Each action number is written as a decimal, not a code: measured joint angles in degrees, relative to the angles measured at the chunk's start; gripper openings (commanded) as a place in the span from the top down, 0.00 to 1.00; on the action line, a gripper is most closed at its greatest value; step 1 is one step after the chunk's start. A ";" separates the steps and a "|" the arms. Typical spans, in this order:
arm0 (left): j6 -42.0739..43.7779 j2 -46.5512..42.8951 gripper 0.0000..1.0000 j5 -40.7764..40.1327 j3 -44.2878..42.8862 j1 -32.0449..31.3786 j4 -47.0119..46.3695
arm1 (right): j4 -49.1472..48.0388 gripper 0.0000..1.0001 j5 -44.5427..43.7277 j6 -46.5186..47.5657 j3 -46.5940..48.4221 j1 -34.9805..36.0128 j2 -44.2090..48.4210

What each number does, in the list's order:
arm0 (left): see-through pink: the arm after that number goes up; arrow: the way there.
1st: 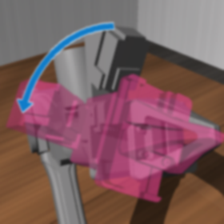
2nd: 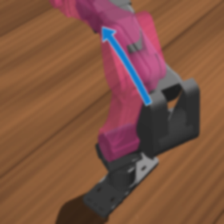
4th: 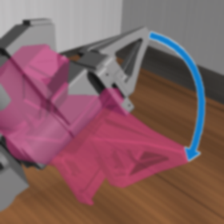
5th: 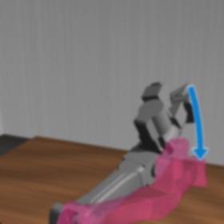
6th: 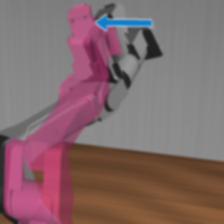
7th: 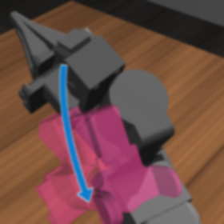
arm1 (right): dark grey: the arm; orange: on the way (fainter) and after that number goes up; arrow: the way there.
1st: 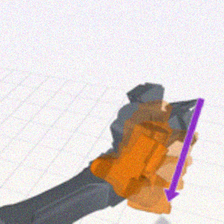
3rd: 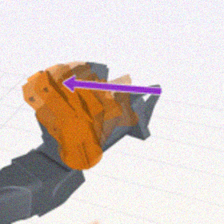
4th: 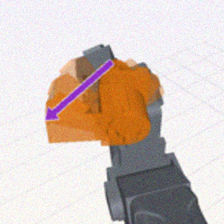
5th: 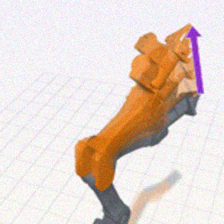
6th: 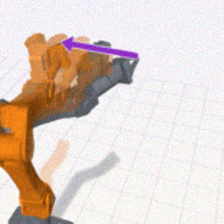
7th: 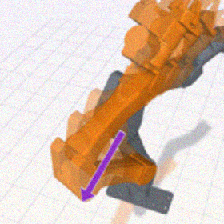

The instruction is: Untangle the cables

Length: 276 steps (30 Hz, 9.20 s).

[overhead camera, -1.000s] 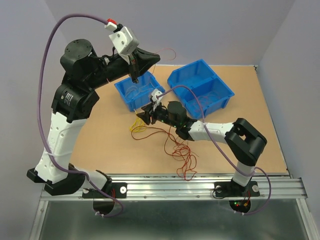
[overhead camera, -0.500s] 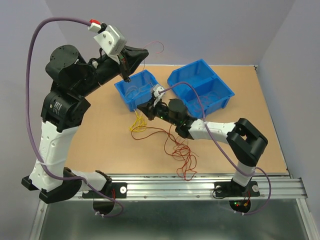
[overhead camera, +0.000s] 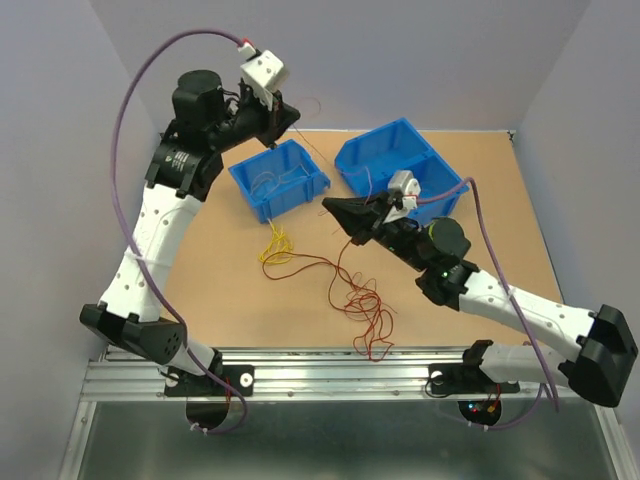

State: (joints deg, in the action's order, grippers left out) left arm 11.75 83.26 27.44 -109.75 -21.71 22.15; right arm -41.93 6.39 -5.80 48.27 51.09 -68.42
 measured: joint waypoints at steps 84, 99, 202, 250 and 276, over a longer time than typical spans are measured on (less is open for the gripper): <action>44.48 2.60 0.99 36.89 46.64 -4.42 1.84 | 47.95 0.99 7.58 12.37 8.22 -3.80 -9.14; 23.34 -3.78 0.35 38.53 55.15 6.05 -21.99 | 47.76 0.99 -1.09 8.90 8.44 -5.03 -9.11; 7.41 -11.50 0.01 -14.82 70.23 -2.08 -45.99 | 47.34 0.08 -10.78 -26.18 3.21 -36.72 1.57; 11.30 -1.20 1.00 -29.35 61.61 -10.84 -26.45 | 46.69 0.09 -10.05 -25.24 2.45 -36.72 2.60; 14.38 5.60 1.00 -13.51 37.79 -10.93 -32.61 | 43.65 0.09 -8.83 -25.00 1.03 -36.65 2.62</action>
State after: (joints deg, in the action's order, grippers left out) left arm 26.13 88.86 13.93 -71.96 -32.64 -10.46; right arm 1.72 -2.44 -30.81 49.30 14.44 -65.80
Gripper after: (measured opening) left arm 0.106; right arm 0.913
